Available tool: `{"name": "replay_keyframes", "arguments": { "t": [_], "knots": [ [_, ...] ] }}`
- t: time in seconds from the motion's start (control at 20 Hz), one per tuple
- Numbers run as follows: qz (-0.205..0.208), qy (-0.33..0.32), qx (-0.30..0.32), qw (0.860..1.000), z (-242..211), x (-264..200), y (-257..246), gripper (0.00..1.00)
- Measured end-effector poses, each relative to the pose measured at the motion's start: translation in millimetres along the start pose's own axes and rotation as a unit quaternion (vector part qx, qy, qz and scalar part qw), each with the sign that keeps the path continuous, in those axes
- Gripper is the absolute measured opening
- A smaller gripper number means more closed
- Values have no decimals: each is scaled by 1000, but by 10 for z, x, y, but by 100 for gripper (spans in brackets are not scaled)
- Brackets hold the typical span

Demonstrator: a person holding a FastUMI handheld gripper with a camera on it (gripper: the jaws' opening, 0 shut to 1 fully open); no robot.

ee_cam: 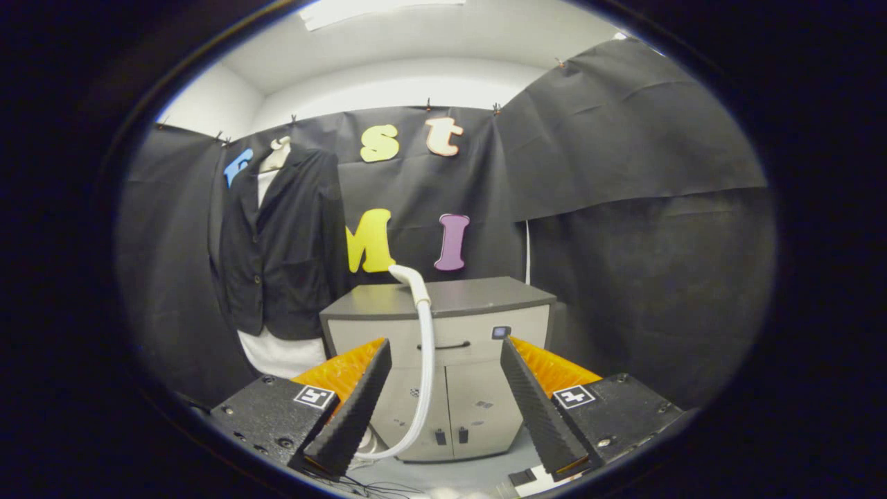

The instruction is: Iron the clothes twice with a garment steamer, once on the left side and once on the right side.

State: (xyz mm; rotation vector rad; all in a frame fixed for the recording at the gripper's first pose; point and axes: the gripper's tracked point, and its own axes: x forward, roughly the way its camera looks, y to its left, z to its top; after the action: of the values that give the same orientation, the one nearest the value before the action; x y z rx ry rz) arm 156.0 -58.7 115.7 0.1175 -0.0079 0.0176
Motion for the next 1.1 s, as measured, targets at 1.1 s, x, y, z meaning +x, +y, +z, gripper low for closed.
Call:
{"name": "replay_keyframes", "arguments": {
  "t": [1.1],
  "knots": [
    [208,147,15,967,595,3443,582,100]
  ]
}}
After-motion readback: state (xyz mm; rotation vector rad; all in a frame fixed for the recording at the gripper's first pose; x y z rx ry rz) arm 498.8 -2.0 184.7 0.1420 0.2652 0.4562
